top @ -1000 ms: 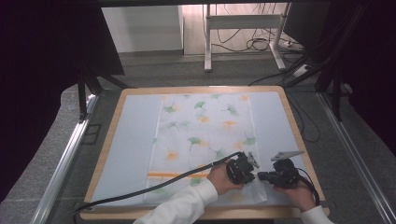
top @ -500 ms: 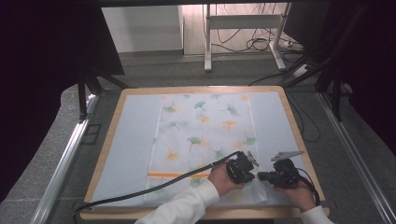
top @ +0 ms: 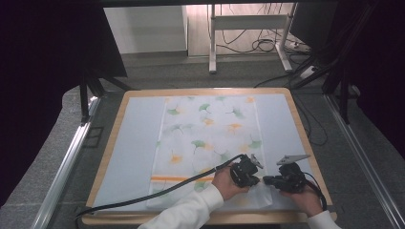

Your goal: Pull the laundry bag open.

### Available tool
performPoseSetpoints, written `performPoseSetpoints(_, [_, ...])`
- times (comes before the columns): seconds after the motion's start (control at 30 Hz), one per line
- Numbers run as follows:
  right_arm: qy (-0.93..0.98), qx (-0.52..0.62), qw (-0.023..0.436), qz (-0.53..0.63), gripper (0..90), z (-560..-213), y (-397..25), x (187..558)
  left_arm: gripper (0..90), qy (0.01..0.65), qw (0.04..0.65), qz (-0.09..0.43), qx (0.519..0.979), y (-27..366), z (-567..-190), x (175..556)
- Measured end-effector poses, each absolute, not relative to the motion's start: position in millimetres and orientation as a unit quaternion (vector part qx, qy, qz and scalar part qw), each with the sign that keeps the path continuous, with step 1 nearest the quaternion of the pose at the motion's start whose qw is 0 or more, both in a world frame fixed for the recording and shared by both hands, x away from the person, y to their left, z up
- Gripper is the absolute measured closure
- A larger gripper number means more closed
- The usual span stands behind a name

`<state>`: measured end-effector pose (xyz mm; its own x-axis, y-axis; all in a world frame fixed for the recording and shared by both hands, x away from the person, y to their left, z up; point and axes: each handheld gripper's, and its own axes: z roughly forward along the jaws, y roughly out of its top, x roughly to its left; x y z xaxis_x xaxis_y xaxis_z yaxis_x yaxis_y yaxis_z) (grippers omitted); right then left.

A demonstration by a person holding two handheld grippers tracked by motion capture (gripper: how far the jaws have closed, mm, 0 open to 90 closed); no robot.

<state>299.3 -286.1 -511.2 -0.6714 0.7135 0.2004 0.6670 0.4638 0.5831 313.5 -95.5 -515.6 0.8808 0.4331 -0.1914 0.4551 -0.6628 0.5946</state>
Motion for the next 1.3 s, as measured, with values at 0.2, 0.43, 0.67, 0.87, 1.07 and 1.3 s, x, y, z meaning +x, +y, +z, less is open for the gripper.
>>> performPoseSetpoints(0.2, [0.857, 0.401, 0.033, 0.323, 89.8, -510.9, -286.0, 299.3, 90.0, 0.242, 0.328, -0.012, 0.913, -94.1, -515.0, 312.3])
performPoseSetpoints(0.43, [0.858, 0.399, 0.037, 0.322, 89.8, -510.8, -284.8, 299.0, 90.0, 0.245, 0.327, -0.017, 0.912, -94.1, -514.6, 313.2])
performPoseSetpoints(0.67, [0.859, 0.397, 0.041, 0.32, 89.8, -510.5, -284.4, 299.0, 90.0, 0.243, 0.312, -0.026, 0.918, -98.1, -507.8, 320.4])
performPoseSetpoints(0.87, [0.861, 0.395, 0.04, 0.318, 89.7, -510.1, -284.4, 299.3, 90.0, 0.228, 0.29, -0.034, 0.929, -103.2, -501.1, 324.5])
performPoseSetpoints(1.07, [0.862, 0.391, 0.041, 0.318, 89.7, -510.2, -284.5, 299.0, 90.0, 0.216, 0.286, -0.038, 0.933, -103.1, -503.6, 325.5])
performPoseSetpoints(1.3, [0.862, 0.392, 0.041, 0.319, 89.7, -510.4, -284.6, 299.0, 87.3, 0.205, 0.279, -0.043, 0.937, -102.8, -506.0, 328.0])
